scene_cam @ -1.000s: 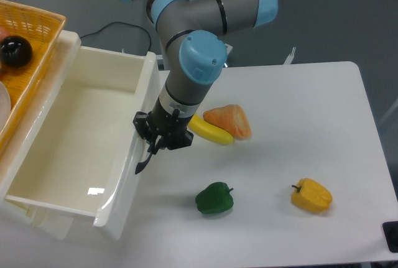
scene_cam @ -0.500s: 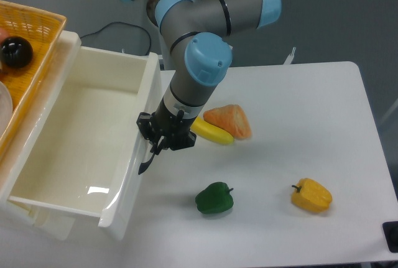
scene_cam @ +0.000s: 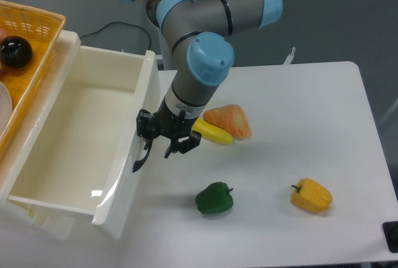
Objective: Slide the top white drawer open
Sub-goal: 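Release the drawer handle and move the gripper away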
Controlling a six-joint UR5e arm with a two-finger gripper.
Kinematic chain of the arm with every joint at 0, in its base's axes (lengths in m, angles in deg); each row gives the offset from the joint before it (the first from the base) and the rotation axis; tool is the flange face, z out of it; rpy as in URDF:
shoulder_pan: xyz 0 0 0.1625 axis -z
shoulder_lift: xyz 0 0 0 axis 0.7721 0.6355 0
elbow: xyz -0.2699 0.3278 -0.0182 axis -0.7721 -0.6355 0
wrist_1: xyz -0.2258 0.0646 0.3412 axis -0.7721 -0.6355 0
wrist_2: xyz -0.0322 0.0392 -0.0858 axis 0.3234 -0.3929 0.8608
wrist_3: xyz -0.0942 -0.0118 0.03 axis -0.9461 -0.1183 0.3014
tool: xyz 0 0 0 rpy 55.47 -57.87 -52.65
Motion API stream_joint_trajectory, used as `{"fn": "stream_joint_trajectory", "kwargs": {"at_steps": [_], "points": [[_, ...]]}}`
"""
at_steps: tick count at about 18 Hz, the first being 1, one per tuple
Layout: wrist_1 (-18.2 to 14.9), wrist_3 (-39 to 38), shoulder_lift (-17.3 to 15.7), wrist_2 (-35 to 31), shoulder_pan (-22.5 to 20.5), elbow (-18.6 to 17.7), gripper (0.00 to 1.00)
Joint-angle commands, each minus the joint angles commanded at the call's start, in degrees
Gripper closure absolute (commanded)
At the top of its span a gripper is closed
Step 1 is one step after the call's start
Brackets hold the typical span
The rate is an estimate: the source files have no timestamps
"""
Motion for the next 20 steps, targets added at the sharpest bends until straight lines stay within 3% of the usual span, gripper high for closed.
{"fn": "stream_joint_trajectory", "kwargs": {"at_steps": [11,20], "points": [[0.1,0.4,-0.4,1.8,-2.0,0.1,0.42],[0.3,0.4,-0.8,2.0,-4.0,1.9,0.30]]}}
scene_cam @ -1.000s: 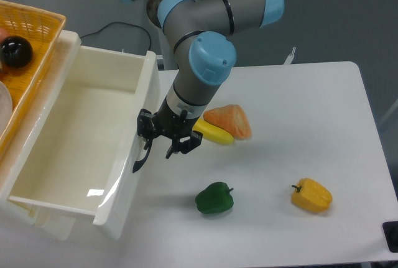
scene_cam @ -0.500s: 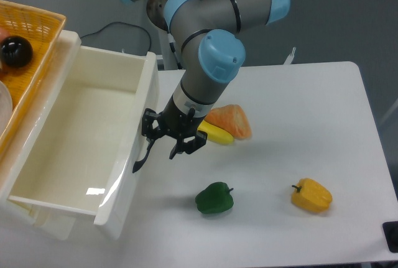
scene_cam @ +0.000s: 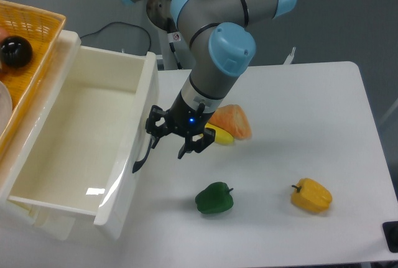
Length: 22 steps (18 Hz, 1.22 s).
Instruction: Slide the top white drawer open
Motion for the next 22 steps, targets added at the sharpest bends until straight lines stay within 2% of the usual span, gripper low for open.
{"fn": "stream_joint_trajectory", "kwargs": {"at_steps": [4,5,6,9,14,19,22], "points": [[0.3,0.4,0.4,-0.3,-1.9,1.1,0.21],[0.4,1.7,0.7,-0.6,-2.7,1.4,0.08],[0.4,3.8,1.0,-1.5,-3.8,1.2,0.00],[0.3,8.4,1.5,-4.9,-6.6,0.9,0.00],[0.4,12.1,3.8,-5.2,-11.5,0.9,0.00],[4.2,20.9,5.9,-5.9,-13.8,1.1,0.00],[4.9,27.0,6.2,-9.0,-14.5,1.1,0.00]]}}
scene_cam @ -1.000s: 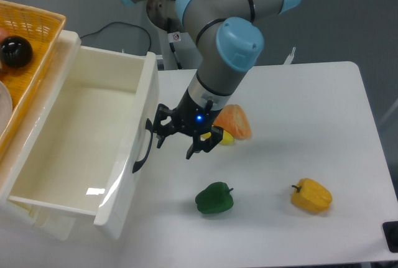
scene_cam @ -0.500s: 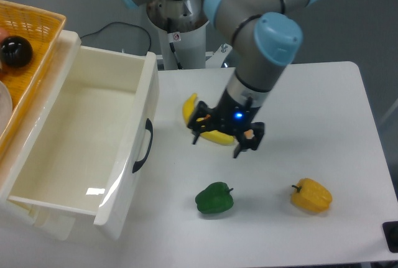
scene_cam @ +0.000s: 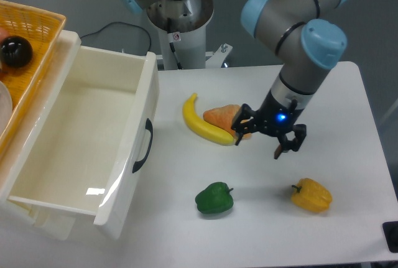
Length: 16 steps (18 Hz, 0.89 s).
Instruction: Slide the top white drawer open
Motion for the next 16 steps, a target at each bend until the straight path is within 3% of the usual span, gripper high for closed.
{"fn": "stream_joint_trajectory", "kwargs": {"at_steps": [4,8,12,16], "points": [[-0.3,16.4,0.3,-7.8,0.0,-0.1,0.00],[0.0,21.5,1.9,-9.4,-0.6,0.1,0.00],[-0.4,31.3,2.4,-15.2,-2.3,0.0,0.00],[-0.3,31.9,2.6,-19.3,-2.0,0.2,0.00]]}}
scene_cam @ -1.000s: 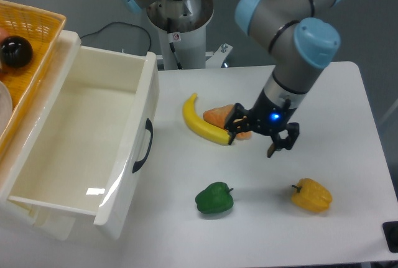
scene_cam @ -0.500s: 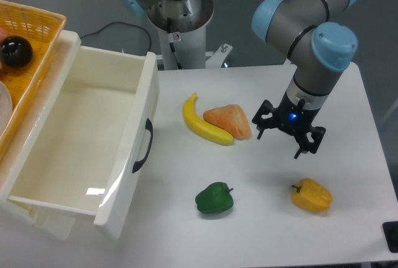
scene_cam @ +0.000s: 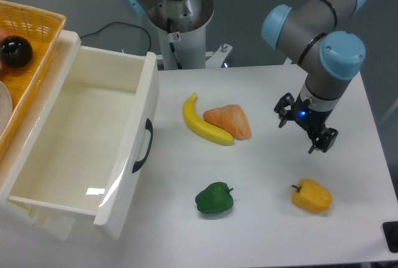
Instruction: Slide the top white drawer open
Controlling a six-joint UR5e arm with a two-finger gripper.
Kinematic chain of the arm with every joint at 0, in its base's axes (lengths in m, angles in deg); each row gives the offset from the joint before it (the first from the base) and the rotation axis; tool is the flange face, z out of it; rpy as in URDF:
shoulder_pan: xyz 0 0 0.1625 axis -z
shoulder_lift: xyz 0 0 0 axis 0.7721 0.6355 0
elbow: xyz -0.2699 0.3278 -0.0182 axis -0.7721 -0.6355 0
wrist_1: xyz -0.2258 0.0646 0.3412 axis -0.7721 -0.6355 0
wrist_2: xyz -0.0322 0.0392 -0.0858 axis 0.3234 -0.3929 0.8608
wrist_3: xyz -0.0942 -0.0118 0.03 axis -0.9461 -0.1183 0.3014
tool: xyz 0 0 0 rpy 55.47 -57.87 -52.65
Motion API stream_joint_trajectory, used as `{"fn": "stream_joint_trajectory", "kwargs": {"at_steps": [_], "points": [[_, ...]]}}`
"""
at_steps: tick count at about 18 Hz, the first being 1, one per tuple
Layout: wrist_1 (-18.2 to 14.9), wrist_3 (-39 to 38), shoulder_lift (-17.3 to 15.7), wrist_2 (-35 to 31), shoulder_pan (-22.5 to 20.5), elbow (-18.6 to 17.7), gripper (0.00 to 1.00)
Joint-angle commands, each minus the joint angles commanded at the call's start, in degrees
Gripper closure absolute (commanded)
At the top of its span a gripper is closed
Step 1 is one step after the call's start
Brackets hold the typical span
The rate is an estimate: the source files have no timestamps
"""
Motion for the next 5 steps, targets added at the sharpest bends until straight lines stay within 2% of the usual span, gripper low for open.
{"fn": "stream_joint_trajectory", "kwargs": {"at_steps": [5], "points": [[0.2,-0.1,0.7,-1.2,0.1,1.0,0.00]]}}
